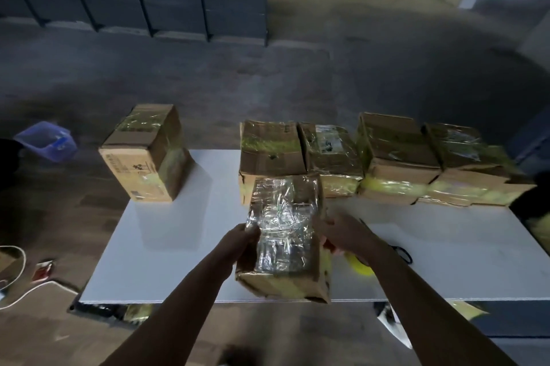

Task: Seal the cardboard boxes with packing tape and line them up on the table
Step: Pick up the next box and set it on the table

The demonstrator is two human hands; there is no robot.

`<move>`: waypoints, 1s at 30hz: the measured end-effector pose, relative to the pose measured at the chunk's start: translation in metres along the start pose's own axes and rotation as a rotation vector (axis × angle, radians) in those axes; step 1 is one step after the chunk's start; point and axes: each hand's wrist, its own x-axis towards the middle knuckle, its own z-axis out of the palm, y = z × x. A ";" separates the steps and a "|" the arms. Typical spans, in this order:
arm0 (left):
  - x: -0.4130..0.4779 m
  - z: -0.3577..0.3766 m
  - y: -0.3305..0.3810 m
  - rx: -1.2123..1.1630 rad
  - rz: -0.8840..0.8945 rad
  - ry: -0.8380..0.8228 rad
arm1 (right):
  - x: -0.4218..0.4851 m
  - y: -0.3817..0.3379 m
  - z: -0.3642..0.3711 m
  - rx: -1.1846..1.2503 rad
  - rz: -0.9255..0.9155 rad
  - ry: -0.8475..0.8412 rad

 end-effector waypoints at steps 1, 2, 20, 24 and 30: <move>0.001 -0.006 -0.001 -0.028 -0.021 -0.039 | 0.001 -0.004 0.002 0.062 -0.014 0.013; 0.003 -0.011 -0.005 -0.039 -0.038 -0.064 | 0.002 -0.009 0.005 0.125 -0.024 0.018; 0.021 -0.047 0.013 0.613 0.108 -0.020 | 0.041 -0.056 0.062 -0.274 0.118 0.174; 0.027 -0.061 -0.002 0.420 -0.008 -0.107 | 0.044 -0.047 0.064 -0.297 0.166 0.372; 0.037 -0.069 -0.015 0.289 -0.051 -0.132 | 0.048 -0.031 0.067 -0.148 0.285 0.250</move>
